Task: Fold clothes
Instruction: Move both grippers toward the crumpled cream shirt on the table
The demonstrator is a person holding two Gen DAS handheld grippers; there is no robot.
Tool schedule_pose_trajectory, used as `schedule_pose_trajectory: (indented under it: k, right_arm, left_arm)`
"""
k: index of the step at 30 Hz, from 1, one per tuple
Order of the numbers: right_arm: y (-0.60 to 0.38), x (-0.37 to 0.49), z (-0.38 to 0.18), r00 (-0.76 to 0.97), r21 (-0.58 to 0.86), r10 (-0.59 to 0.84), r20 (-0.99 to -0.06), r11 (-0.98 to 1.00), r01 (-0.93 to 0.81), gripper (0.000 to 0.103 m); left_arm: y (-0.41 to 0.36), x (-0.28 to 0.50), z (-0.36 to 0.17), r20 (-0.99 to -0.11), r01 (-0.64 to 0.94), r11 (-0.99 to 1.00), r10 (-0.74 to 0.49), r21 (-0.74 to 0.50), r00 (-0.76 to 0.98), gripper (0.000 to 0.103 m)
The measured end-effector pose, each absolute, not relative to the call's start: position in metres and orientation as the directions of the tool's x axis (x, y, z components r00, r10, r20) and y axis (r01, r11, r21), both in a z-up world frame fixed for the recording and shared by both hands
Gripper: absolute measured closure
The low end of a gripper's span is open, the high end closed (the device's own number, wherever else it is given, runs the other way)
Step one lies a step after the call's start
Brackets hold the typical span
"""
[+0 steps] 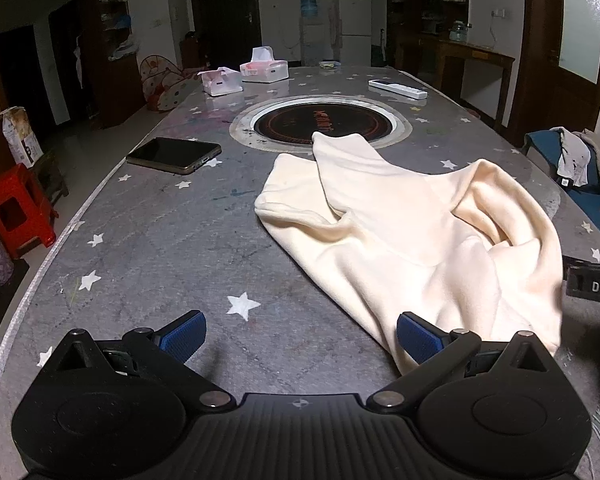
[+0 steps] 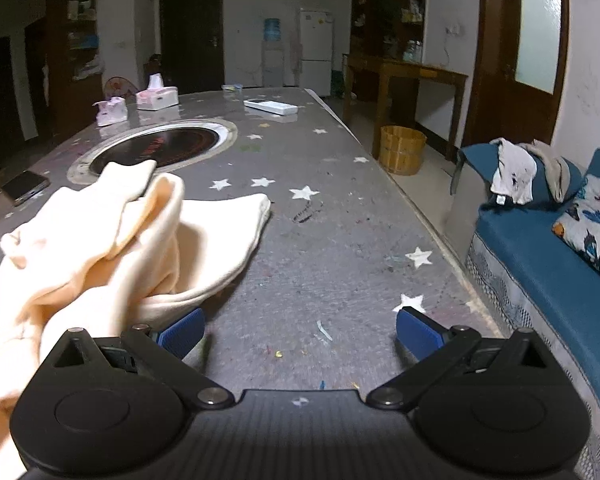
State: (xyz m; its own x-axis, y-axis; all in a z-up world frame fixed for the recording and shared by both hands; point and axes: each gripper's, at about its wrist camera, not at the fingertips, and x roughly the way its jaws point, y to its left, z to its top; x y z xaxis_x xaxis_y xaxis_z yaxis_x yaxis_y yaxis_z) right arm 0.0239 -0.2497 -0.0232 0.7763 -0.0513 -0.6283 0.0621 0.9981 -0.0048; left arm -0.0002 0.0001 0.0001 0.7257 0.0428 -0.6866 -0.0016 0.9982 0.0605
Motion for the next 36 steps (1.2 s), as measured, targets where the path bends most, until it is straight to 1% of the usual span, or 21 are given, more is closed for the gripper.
schedule_pose_trajectory:
  k: [10,15,23,36]
  right_arm:
    - [-0.243,-0.012,-0.006,0.818,-0.054,-0.031,-0.574,0.999,0.0,0.0]
    - [-0.238,-0.027,0.001,0.832,-0.076,-0.016,-0.554,0.997,-0.031,0.0]
    - [-0.231,-0.045,0.007,0.838,-0.057,0.04,-0.544,0.995,-0.085,0.0]
    - [-0.226,-0.058,0.012,0.845,-0.035,0.074,-0.53,0.993,-0.109,0.0]
  left_arm:
    - [-0.013,-0.011,0.004,-0.683,-0.001,0.997,0.052,0.076,0.728,0.0]
    - [-0.011,-0.016,0.003,-0.681,0.012,0.998,0.034,0.063,0.732,0.0]
    - [-0.014,-0.026,0.002,-0.679,0.018,0.998,0.03,0.064,0.734,0.0]
    - [-0.023,-0.036,0.004,-0.675,0.036,0.996,0.026,0.078,0.737,0.0]
